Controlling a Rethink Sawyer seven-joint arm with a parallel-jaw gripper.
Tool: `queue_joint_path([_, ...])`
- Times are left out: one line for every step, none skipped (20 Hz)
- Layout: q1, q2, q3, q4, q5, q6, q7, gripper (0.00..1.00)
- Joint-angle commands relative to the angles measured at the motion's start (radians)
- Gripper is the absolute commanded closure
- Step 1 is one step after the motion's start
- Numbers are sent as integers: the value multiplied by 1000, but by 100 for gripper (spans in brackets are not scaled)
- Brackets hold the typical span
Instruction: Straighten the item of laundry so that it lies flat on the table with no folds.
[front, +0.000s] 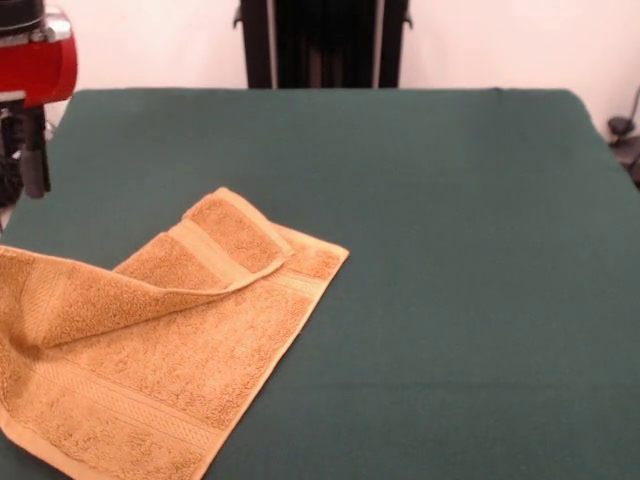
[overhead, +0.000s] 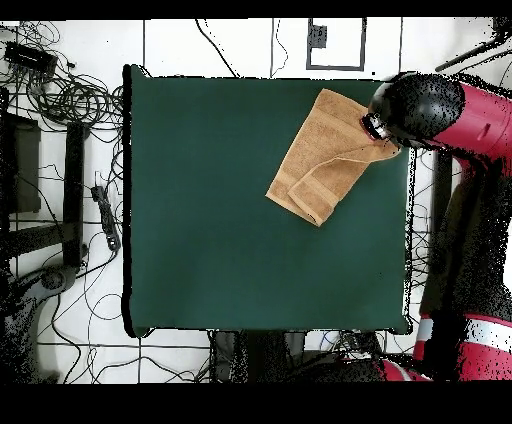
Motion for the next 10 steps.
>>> queue_joint_path([83,-7,-23,193,33,-82,379,0])
queue_joint_path([91,-7,-31,198,35,-87,408,0])
queue_joint_path([98,-10,-37,206,34,-98,428,0])
queue_joint_path([105,-15,-44,214,32,-109,441,0])
queue_joint_path([113,-17,-53,219,29,-118,456,0])
queue_joint_path([118,-19,-61,225,25,-129,468,0])
queue_joint_path([126,-22,-70,231,22,-140,484,0])
queue_joint_path([132,-23,-81,235,22,-150,502,0])
queue_joint_path([138,-25,-90,242,25,-159,522,0])
queue_joint_path([143,-26,-98,246,28,-163,538,0])
